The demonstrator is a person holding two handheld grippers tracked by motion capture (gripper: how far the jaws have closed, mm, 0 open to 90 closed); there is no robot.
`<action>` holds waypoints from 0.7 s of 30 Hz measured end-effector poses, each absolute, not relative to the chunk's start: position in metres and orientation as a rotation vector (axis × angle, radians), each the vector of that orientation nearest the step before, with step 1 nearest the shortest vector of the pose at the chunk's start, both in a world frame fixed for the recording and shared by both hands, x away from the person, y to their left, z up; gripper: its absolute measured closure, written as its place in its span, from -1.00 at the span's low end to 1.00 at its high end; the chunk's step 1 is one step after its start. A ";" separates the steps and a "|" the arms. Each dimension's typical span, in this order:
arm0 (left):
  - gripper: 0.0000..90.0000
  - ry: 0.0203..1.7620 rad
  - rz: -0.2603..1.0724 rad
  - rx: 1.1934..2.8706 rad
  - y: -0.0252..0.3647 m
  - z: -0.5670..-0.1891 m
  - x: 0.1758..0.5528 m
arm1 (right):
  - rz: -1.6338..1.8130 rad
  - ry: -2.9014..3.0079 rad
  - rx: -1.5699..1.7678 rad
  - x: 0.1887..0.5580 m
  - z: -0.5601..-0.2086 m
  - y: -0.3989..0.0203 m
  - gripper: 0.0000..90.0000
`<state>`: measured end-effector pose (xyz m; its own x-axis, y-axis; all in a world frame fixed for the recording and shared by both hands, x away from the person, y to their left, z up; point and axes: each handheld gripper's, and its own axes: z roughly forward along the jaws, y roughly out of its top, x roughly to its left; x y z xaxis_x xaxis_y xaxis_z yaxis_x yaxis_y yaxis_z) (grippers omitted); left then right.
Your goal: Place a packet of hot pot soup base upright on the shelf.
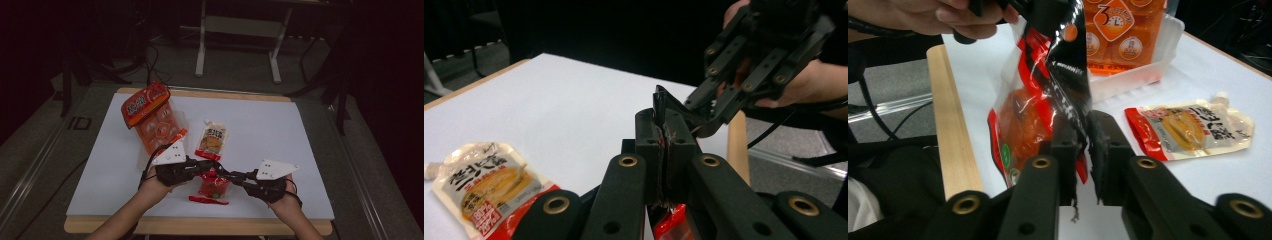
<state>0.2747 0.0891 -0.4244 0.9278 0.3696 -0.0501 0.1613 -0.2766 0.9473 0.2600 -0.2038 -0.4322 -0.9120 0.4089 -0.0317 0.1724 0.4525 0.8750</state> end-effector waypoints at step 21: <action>0.97 0.380 0.266 1.775 0.110 -0.399 0.271 | 1.482 2.361 0.577 0.262 -0.425 -0.217 0.31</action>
<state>0.2711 0.1103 -0.3993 0.9194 0.3926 -0.0228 0.1124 -0.2067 0.9719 0.2616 -0.2172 -0.4252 -0.8764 0.4804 -0.0345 0.1776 0.3890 0.9039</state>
